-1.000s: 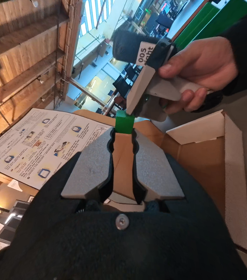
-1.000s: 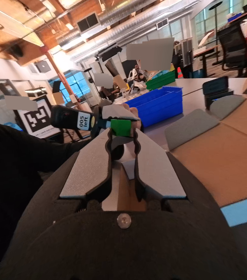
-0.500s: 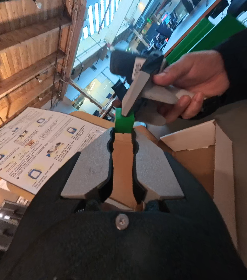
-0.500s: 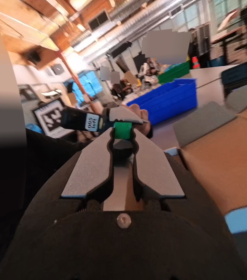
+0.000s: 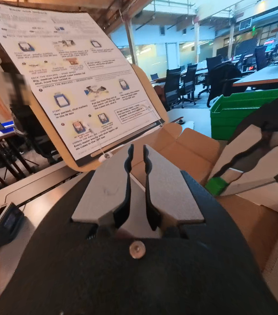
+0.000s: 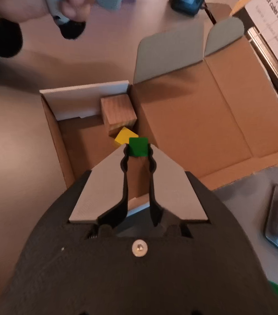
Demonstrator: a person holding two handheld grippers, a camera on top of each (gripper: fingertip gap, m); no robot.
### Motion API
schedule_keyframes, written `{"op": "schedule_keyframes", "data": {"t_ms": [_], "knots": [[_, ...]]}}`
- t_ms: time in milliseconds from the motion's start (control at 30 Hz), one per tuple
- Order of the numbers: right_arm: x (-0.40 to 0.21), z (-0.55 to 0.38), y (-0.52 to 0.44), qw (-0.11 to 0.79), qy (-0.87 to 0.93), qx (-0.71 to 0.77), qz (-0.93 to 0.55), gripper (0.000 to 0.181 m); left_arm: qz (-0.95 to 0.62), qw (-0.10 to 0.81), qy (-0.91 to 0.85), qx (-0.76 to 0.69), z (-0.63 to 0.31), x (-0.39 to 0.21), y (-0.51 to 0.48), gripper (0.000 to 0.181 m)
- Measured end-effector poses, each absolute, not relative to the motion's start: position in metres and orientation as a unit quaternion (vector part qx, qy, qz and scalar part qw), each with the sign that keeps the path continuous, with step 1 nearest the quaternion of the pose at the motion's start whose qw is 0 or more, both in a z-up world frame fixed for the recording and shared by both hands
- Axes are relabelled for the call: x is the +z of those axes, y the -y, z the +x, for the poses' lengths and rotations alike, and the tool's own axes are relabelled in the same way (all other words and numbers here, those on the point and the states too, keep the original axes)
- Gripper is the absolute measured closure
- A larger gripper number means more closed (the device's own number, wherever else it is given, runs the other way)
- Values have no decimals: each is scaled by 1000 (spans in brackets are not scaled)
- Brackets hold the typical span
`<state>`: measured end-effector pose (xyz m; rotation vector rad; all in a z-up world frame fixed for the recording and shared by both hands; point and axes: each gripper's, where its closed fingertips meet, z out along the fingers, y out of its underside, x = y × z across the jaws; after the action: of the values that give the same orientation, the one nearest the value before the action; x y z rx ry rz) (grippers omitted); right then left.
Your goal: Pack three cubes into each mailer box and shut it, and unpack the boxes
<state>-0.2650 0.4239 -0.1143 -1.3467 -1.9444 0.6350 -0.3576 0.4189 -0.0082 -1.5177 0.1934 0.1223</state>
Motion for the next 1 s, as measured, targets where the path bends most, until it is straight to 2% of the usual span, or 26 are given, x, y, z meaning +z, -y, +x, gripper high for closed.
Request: {"op": "schedule_keyframes", "data": {"t_ms": [133, 400, 667, 800, 900, 1000], "knots": [[-117, -259, -434, 350, 757, 168, -525, 162, -702, 706, -82, 45, -358, -17, -423, 173], [-115, -259, -431, 361, 761, 150, -518, 153, -723, 683, -76, 71, -366, -32, -428, 171], [-63, -258, -470, 440, 644, 269, -565, 154, -732, 676, -33, 78, -389, -36, -427, 172], [-51, -251, -499, 447, 573, 324, -605, 149, -739, 671, 10, 54, -406, -42, -426, 170], [-41, -244, -514, 429, 506, 402, -631, 144, -747, 662, 37, 39, -419, -48, -425, 167], [-35, -238, -524, 364, 425, 514, -650, 133, -768, 637, 63, -29, -421, -65, -428, 156]]}}
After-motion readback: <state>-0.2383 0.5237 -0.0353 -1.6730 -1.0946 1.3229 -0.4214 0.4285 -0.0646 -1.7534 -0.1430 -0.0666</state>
